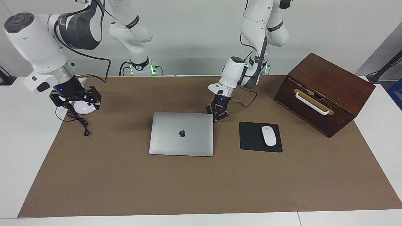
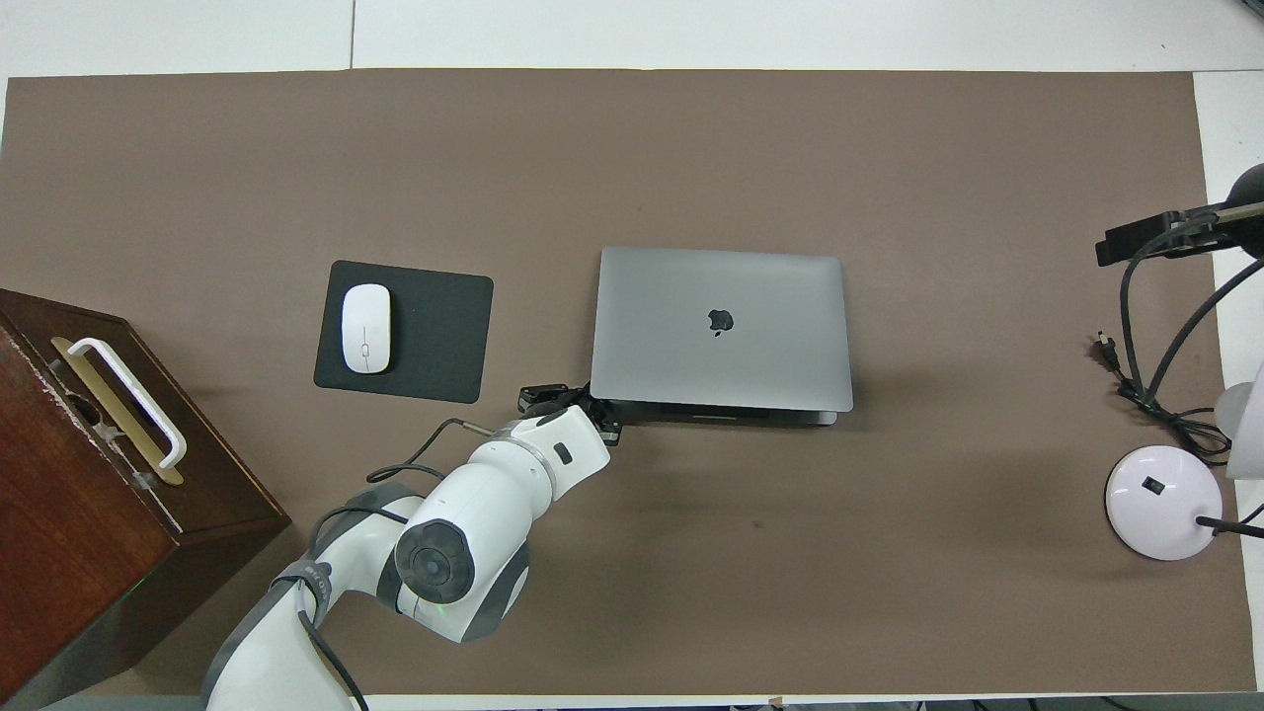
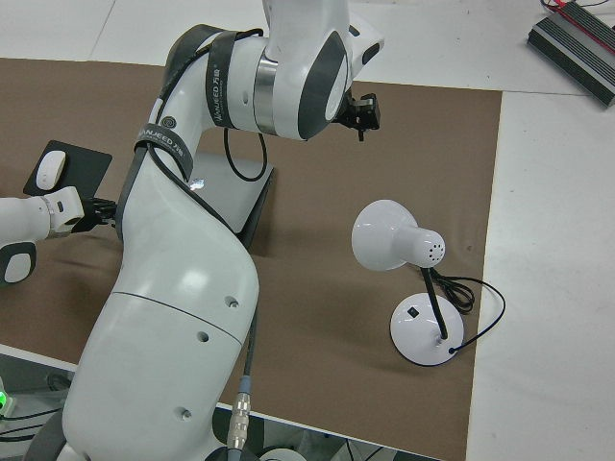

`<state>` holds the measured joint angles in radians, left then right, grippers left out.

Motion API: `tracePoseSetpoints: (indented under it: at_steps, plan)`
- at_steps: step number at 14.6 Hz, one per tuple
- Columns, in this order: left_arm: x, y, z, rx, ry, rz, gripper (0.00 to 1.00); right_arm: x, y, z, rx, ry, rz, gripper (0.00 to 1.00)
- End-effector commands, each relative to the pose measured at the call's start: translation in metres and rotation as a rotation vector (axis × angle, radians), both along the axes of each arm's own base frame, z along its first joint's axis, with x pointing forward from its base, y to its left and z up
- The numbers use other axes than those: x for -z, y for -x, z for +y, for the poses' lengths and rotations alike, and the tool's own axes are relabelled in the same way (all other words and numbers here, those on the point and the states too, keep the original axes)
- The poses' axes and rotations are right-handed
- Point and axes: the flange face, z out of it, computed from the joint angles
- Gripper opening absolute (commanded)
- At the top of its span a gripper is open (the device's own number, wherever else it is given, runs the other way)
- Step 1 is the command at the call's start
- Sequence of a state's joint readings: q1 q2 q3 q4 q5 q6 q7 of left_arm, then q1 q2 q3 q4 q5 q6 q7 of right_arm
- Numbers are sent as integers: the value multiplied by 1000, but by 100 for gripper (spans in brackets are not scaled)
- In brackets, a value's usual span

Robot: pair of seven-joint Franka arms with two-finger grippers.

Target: Close laptop with both arms

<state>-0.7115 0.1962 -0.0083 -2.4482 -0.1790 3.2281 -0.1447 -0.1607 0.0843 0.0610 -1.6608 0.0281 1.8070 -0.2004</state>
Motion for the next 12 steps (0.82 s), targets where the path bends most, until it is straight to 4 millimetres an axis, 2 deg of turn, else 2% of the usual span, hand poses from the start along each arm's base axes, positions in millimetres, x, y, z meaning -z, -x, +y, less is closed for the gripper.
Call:
tracePoseSetpoints:
  at_steps: [1,8,10,12]
  plan:
    - [-27,9,9,-12,-7,53,0,2,12,5,17,16,0,100]
    - [-83,13,36,-26,-93,261,0,-7,10,12,5,18,-28,100]
    - [-95,9,53,-49,-117,322,0,-13,11,11,2,19,-31,100]
    - [-117,3,68,-65,-138,385,0,-22,10,10,1,23,-37,100]
